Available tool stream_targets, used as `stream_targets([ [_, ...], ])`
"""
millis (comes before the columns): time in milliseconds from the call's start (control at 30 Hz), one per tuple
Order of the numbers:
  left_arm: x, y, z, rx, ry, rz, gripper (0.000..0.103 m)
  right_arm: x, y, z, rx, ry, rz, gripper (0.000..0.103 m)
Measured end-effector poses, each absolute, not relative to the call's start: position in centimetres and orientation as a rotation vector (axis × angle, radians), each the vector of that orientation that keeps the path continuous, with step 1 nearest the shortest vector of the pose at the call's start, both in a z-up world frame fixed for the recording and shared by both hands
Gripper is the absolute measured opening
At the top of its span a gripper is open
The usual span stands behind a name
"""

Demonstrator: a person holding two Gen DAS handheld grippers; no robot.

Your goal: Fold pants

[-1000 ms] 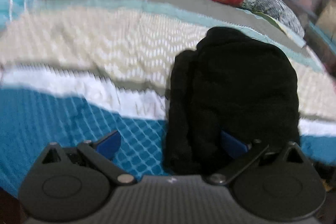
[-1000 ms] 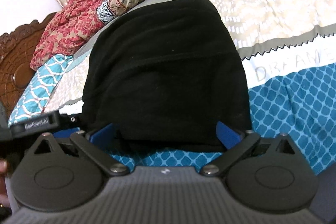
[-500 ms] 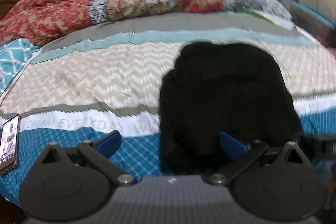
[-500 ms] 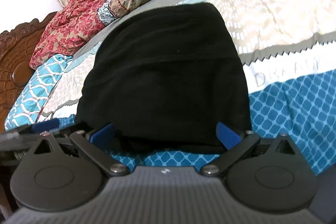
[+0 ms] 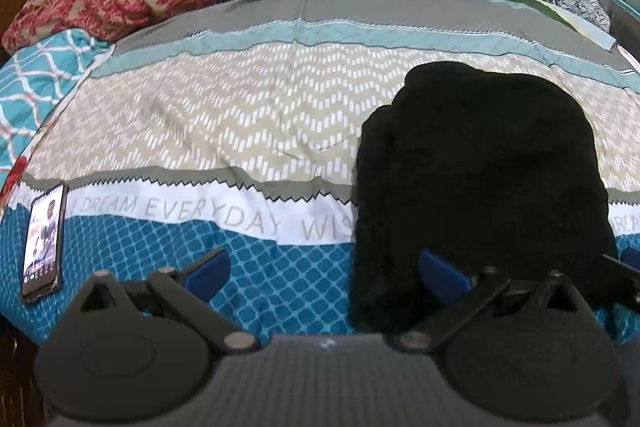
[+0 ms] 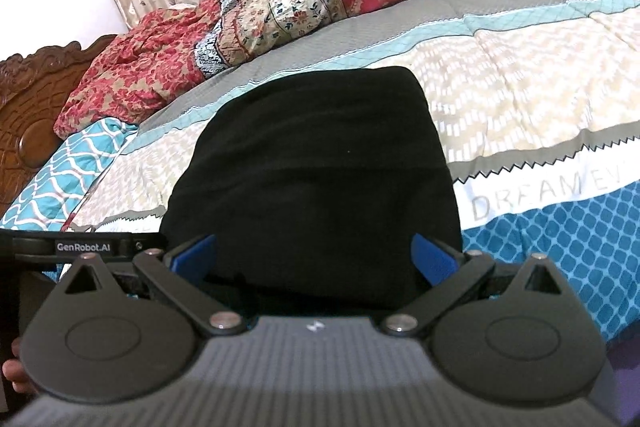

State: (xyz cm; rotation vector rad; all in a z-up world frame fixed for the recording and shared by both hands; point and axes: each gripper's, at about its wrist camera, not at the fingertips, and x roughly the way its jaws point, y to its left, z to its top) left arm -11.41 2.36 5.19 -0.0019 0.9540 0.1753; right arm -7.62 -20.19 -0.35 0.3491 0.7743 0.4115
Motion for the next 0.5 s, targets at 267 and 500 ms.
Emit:
stream_targets([
  [267, -11.47, 2.78, 5.16, -0.036, 0.971, 0.188, 0.103, -7.85, -20.14, -0.18, 0.356, 0.773, 0.405, 0.103],
  [500, -11.59, 3.06, 5.10, -0.047, 0.973, 0.191, 0.103, -7.90, -20.10, -0.19, 0.355, 0.772, 0.405, 0.103],
])
